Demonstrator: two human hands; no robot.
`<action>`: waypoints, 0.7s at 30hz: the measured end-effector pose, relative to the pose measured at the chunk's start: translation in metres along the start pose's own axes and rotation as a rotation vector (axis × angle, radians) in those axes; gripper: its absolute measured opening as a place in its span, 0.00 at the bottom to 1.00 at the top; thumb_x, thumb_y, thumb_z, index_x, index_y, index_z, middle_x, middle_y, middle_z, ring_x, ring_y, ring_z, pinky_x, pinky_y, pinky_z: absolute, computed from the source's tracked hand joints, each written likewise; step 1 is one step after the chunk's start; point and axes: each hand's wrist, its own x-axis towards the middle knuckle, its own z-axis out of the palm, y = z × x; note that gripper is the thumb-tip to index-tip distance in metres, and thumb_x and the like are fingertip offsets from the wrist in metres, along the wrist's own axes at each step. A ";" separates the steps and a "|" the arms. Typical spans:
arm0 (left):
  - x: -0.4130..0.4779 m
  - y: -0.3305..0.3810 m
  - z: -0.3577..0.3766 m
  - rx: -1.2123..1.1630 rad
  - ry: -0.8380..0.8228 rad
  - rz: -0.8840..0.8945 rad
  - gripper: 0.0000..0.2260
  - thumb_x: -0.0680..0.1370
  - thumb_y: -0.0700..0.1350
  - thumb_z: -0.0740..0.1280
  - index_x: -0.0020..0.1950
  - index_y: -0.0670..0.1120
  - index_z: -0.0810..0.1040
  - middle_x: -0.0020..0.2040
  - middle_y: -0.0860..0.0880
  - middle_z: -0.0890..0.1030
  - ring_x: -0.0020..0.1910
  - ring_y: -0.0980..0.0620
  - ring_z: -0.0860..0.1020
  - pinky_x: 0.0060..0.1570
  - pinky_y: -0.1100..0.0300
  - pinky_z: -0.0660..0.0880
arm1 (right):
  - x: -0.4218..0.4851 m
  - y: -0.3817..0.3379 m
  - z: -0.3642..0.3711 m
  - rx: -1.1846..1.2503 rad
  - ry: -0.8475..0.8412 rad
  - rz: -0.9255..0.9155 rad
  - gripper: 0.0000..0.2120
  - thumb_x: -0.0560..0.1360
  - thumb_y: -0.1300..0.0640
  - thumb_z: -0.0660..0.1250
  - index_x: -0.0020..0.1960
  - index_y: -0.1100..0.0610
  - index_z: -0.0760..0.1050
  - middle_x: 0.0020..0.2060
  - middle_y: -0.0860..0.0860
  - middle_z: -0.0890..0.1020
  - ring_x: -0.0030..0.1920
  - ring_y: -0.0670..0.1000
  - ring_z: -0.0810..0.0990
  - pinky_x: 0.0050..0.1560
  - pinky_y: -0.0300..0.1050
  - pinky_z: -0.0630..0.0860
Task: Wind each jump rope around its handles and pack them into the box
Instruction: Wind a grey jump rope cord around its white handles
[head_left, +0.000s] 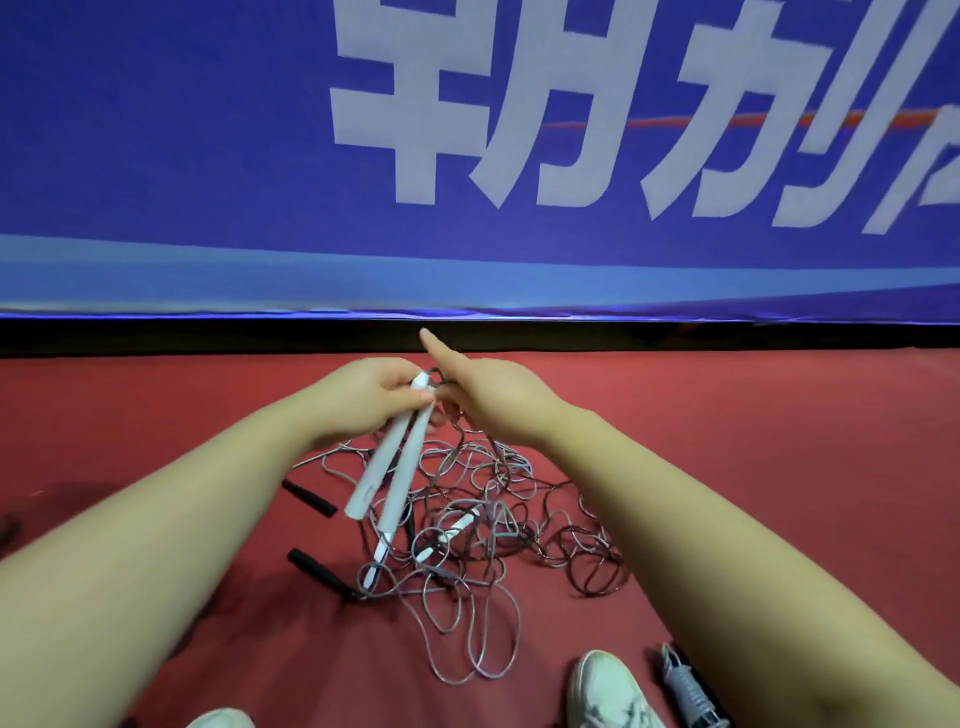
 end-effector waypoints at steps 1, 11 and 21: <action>0.003 -0.004 0.001 -0.002 0.000 -0.002 0.06 0.81 0.40 0.61 0.45 0.42 0.75 0.40 0.47 0.83 0.33 0.63 0.79 0.32 0.71 0.70 | 0.002 0.002 0.004 -0.065 0.009 -0.009 0.29 0.81 0.51 0.55 0.77 0.49 0.44 0.41 0.54 0.77 0.38 0.55 0.72 0.35 0.46 0.64; -0.005 -0.011 -0.017 -0.331 -0.235 -0.083 0.03 0.76 0.39 0.63 0.47 0.41 0.75 0.39 0.47 0.83 0.40 0.51 0.83 0.41 0.61 0.79 | 0.007 0.024 0.017 0.571 -0.349 0.087 0.13 0.80 0.50 0.59 0.52 0.58 0.76 0.45 0.50 0.74 0.46 0.47 0.72 0.53 0.41 0.69; -0.006 -0.027 -0.036 -0.908 0.029 0.019 0.09 0.81 0.38 0.55 0.45 0.41 0.72 0.34 0.49 0.77 0.36 0.52 0.80 0.47 0.58 0.80 | -0.011 0.085 0.071 0.529 0.309 0.648 0.12 0.82 0.54 0.54 0.45 0.58 0.71 0.33 0.52 0.73 0.33 0.54 0.71 0.39 0.44 0.67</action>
